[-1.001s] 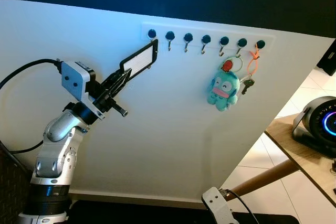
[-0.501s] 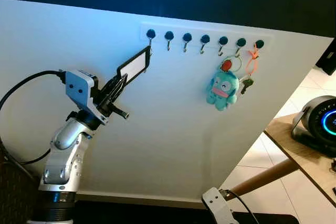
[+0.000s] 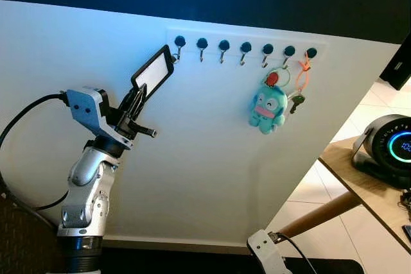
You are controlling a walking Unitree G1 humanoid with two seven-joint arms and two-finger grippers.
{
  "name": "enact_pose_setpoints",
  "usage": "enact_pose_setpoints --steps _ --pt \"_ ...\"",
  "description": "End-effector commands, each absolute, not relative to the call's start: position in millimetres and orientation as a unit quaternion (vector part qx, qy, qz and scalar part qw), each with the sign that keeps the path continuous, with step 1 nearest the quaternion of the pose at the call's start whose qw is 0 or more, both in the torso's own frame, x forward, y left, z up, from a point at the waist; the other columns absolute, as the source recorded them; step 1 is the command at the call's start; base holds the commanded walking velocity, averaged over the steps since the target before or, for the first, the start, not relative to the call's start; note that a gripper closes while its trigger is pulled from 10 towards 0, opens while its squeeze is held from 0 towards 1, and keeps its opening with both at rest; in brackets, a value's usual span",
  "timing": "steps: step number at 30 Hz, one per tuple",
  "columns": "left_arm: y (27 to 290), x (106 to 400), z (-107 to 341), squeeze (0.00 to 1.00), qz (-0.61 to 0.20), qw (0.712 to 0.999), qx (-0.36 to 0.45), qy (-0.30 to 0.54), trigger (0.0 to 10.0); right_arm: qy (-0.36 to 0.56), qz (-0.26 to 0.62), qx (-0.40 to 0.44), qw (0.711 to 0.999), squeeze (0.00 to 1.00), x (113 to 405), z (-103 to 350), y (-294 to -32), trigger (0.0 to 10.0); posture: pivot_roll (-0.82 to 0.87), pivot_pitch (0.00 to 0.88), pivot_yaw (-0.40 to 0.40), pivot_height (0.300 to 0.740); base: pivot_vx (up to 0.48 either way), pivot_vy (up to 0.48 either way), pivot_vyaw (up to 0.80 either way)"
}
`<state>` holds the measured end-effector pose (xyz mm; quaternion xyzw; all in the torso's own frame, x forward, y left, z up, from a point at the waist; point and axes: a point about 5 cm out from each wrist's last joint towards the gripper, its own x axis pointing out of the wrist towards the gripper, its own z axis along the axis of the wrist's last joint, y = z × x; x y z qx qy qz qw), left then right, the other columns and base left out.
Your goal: Hang keys on a hook
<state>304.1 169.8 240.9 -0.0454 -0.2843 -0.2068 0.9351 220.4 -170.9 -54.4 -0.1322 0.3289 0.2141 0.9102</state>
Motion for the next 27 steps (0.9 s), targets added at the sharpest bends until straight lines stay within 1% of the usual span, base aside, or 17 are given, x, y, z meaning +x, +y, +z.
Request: enact_pose_setpoints --steps 1,2,3,6,7,8,9,16,19,21,22,23,24,25,26,27 --pt "168 302 237 0.74 -0.209 0.935 -0.054 -0.281 10.0 0.336 0.208 -0.133 0.909 0.0 216 -57 -176 10.0 0.09 0.08 -0.102 0.74 0.0 0.0 0.0" --pt "168 302 237 0.97 -0.21 0.936 -0.054 -0.279 10.0 0.336 0.208 -0.133 0.909 0.0 216 -57 -176 10.0 0.09 0.081 -0.102 0.74 0.0 0.0 0.0" --pt "167 302 237 1.0 -0.211 0.935 -0.055 -0.279 10.0 0.336 0.208 -0.133 0.909 0.0 216 -57 -176 10.0 0.09 0.081 -0.102 0.74 0.0 0.0 0.0" --pt "167 301 237 1.0 -0.211 0.935 -0.055 -0.278 10.0 0.336 0.208 -0.133 0.909 0.0 216 -57 -176 10.0 0.09 0.081 -0.102 0.74 0.0 0.0 0.0" --pt "167 301 236 0.27 -0.213 0.936 -0.053 -0.276 10.0 0.336 0.209 -0.133 0.909 0.0 216 -57 -176 10.0 0.1 0.08 -0.102 0.74 0.0 0.0 0.0" --pt "167 301 236 0.27 -0.213 0.936 -0.053 -0.276 10.0 0.336 0.209 -0.133 0.909 0.0 216 -57 -176 10.0 0.1 0.08 -0.102 0.74 0.0 0.0 0.0" --pt "166 301 235 0.0 -0.214 0.936 -0.052 -0.274 10.0 0.336 0.209 -0.133 0.909 0.0 216 -57 -176 10.0 0.09 0.081 -0.101 0.74 0.0 0.0 0.0" --pt "166 301 228 0.0 -0.225 0.938 -0.052 -0.26 10.0 0.336 0.209 -0.133 0.909 0.0 216 -57 -175 10.0 0.09 0.082 -0.101 0.74 0.0 0.0 0.0" --pt "166 301 220 0.0 -0.23 0.942 -0.043 -0.241 10.0 0.336 0.208 -0.133 0.909 0.0 216 -57 -176 10.0 0.09 0.081 -0.102 0.74 0.0 0.0 0.0" --pt "166 303 196 0.0 -0.234 0.954 -0.022 -0.186 10.0 0.338 0.207 -0.133 0.908 0.0 215 -57 -176 10.0 0.1 0.076 -0.1 0.74 0.0 0.0 0.0" --pt "166 303 196 0.0 -0.234 0.954 -0.022 -0.186 10.0 0.338 0.207 -0.133 0.908 0.0 215 -57 -176 10.0 0.1 0.076 -0.1 0.74 0.0 0.0 0.0" --pt "172 306 162 0.0 -0.22 0.97 -0.004 -0.105 10.0 0.342 0.202 -0.133 0.908 0.0 215 -58 -176 10.0 0.1 0.072 -0.097 0.74 0.0 0.0 0.0" --pt "172 306 162 0.0 -0.22 0.97 -0.004 -0.105 10.0 0.342 0.202 -0.133 0.908 0.0 215 -58 -176 10.0 0.1 0.072 -0.097 0.74 0.0 0.0 0.0" --pt "185 302 106 0.0 -0.179 0.983 0.011 0.027 10.0 0.352 0.191 -0.13 0.907 0.0 214 -60 -177 10.0 0.09 0.069 -0.096 0.74 0.0 0.0 0.0" --pt "185 302 106 0.0 -0.179 0.983 0.011 0.027 10.0 0.352 0.191 -0.13 0.907 0.0 214 -60 -177 10.0 0.09 0.069 -0.096 0.74 0.0 0.0 0.0" --pt "191 298 84 0.0 -0.156 0.985 0.012 0.078 10.0 0.358 0.184 -0.128 0.906 0.0 213 -61 -178 10.0 0.09 0.068 -0.094 0.74 0.0 0.0 0.0"
